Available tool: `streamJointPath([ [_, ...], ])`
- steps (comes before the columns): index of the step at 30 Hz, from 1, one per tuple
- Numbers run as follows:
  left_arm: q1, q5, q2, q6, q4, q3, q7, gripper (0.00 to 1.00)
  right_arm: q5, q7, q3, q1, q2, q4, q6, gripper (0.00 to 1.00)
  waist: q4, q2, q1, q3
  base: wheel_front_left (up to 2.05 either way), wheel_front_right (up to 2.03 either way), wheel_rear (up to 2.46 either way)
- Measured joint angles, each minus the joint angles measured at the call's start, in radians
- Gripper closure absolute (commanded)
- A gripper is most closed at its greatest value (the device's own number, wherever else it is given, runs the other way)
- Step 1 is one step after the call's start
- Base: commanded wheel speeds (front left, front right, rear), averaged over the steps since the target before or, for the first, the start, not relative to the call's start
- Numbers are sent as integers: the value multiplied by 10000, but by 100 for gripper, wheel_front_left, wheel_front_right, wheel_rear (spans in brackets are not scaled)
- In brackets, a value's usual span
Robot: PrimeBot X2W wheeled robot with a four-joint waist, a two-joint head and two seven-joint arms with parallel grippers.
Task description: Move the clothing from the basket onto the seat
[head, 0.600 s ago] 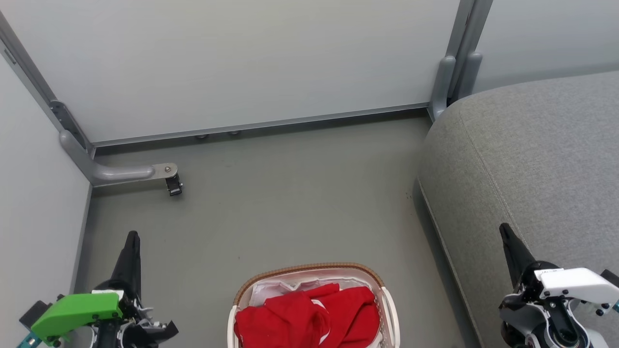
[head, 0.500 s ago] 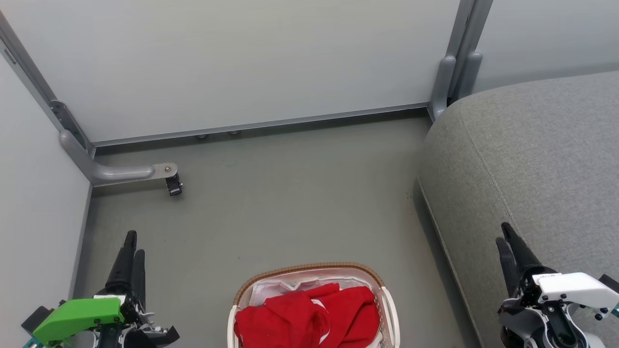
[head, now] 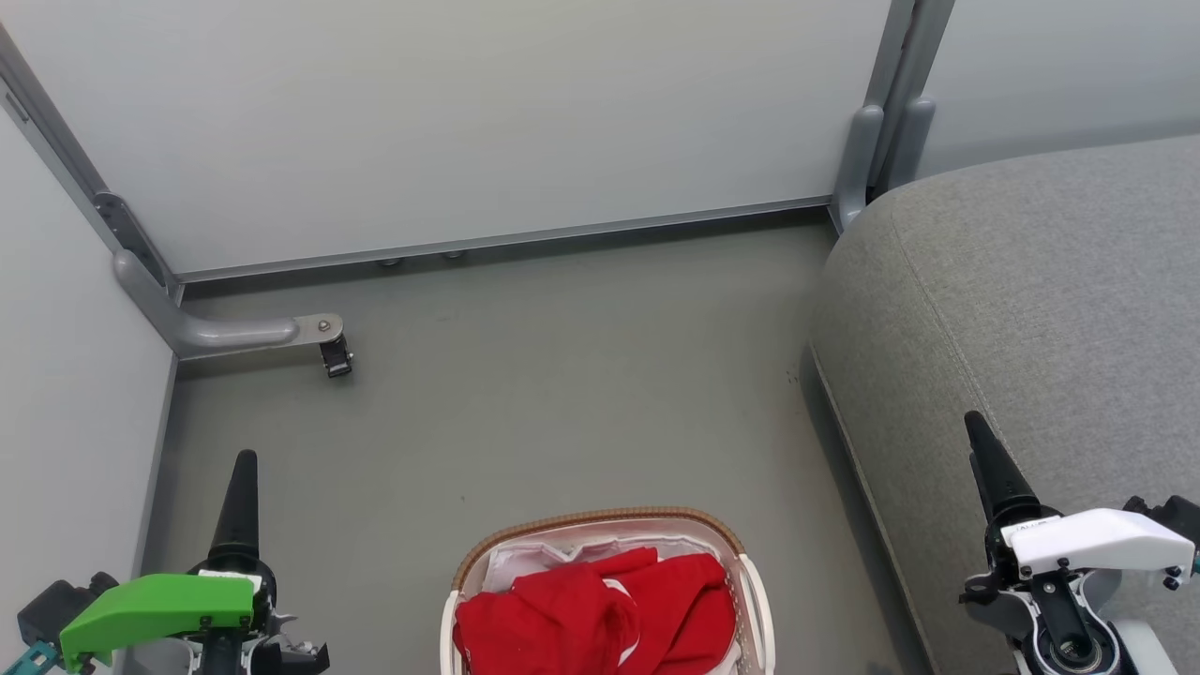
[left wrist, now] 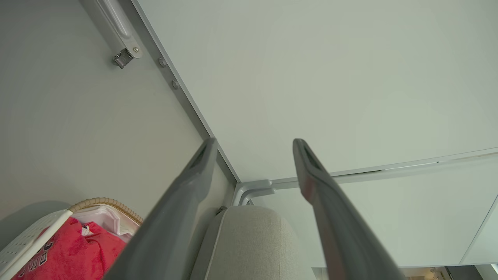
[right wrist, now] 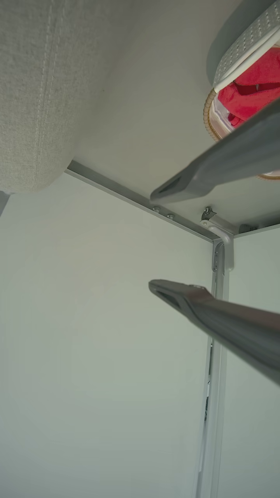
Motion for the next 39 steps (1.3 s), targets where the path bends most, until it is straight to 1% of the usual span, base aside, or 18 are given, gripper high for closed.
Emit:
streamJointPath([
  [15,-2,3087,253,0,150,-276,-600,0,-2748,-604,673,-201,-151,109,0,0,-7,0,0,24,0,0,0],
  [39,-4,6895,773,46,627,-957,-1384,0,-6414,-1402,1555,-509,-330,821,0,0,-55,0,0,44,0,0,0],
])
